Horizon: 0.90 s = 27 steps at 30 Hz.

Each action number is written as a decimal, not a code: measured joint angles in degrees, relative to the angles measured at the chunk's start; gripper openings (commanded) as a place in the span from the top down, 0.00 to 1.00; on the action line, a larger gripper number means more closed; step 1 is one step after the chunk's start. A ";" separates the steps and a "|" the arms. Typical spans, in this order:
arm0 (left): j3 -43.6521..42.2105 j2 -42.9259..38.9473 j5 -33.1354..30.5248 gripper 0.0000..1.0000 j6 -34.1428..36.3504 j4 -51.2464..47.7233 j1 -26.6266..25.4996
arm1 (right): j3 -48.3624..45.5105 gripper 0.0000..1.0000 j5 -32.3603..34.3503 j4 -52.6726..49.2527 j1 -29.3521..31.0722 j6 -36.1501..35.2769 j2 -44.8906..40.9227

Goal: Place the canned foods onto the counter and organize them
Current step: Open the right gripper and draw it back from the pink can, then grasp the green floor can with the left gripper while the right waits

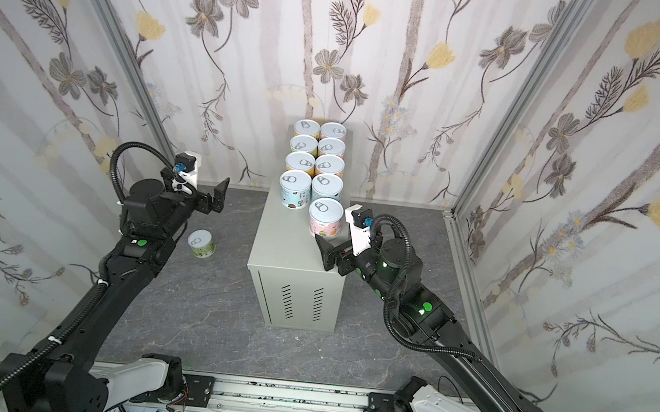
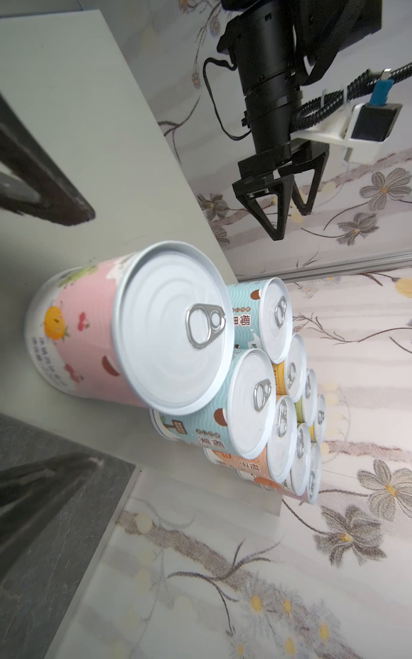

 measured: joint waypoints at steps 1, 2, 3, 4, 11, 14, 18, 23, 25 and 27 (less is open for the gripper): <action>0.00 0.31 -1.33 0.00 -1.07 -0.50 0.63 | -0.50 0.00 0.02 0.24 -0.04 -0.07 -1.05; 0.00 0.61 -2.54 0.00 -2.05 -1.16 1.09 | -1.01 0.00 0.04 0.42 -0.04 -0.09 -2.03; 0.00 1.05 -3.82 0.00 -2.86 -2.05 1.55 | -1.66 0.00 0.24 0.52 -0.04 -0.09 -3.37; 0.00 1.53 -5.11 0.00 -3.87 -3.04 1.95 | -2.16 0.00 0.48 0.55 -0.04 -0.11 -4.52; -1.86 3.67 -9.99 0.00 -9.64 -9.11 4.09 | -3.32 0.00 3.26 0.26 -1.68 -0.52 -10.29; -2.03 5.27 -11.04 0.00 -11.74 -10.40 5.09 | -3.32 0.00 3.26 -0.70 -3.63 -0.50 -11.65; -0.94 10.27 -10.99 0.00 -14.95 -13.64 7.32 | -3.23 0.00 3.13 -2.58 -7.74 -0.28 -12.55; 0.81 16.76 -9.99 0.00 -17.57 -17.31 9.38 | -3.23 0.00 0.94 -3.15 -13.40 0.11 -12.61; 1.81 19.87 -9.92 0.00 -17.92 -18.36 9.73 | -3.23 0.00 -0.48 -3.21 -15.58 0.52 -12.20; 2.91 22.91 -9.64 0.00 -18.10 -19.12 9.94 | -3.23 0.00 -1.77 -3.21 -17.33 0.55 -11.78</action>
